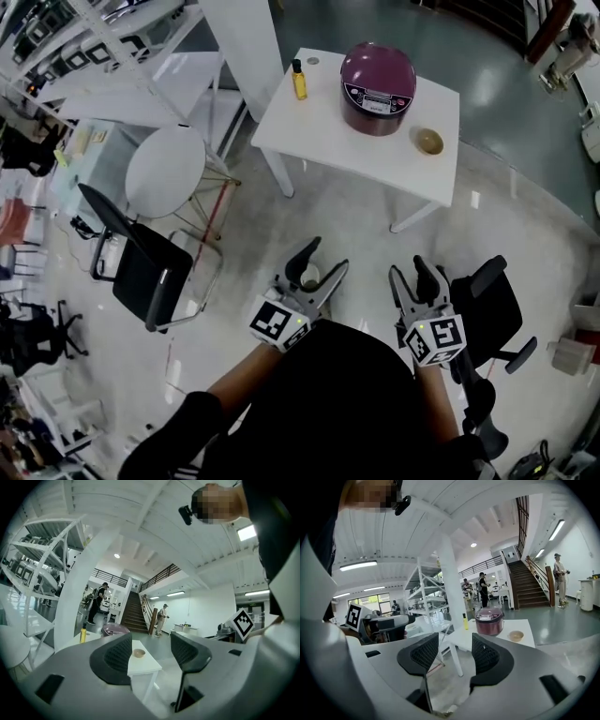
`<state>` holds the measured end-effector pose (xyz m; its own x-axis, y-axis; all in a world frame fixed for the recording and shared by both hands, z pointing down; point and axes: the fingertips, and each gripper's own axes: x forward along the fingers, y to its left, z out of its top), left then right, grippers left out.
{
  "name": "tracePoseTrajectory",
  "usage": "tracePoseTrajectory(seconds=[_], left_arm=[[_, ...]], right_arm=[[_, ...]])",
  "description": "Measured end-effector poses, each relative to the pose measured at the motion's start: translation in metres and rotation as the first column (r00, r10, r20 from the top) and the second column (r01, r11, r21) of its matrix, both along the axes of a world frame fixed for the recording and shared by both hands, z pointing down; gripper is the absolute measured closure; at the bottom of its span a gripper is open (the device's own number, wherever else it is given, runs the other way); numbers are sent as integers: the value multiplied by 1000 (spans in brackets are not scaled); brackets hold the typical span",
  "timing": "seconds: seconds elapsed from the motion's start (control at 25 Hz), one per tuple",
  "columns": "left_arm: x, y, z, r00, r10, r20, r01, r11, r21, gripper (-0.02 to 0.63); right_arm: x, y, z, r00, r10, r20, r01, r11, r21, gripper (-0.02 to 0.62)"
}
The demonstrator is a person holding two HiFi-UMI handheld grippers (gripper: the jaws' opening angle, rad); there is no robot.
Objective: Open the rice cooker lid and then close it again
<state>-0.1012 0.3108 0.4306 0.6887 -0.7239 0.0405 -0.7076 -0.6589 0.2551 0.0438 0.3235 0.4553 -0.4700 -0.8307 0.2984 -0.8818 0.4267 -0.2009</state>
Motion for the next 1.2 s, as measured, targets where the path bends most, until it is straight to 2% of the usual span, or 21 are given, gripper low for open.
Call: tracePoseTrajectory(seconds=[0.2, 0.52, 0.88, 1.2], left_arm=[[-12, -63, -8, 998, 60, -6, -60, 998, -4, 367], [-61, -142, -7, 998, 58, -39, -58, 998, 1, 367], [-96, -190, 9, 997, 47, -62, -49, 998, -31, 367], [-91, -204, 20, 998, 49, -47, -51, 998, -34, 367]], right_arm=[[-32, -64, -3, 999, -3, 36, 4, 1000, -21, 403], [-77, -142, -5, 1000, 9, -6, -9, 1000, -27, 403], [-86, -173, 2, 997, 62, -45, -64, 997, -52, 403], [-79, -190, 0, 997, 67, -38, -68, 997, -24, 403]])
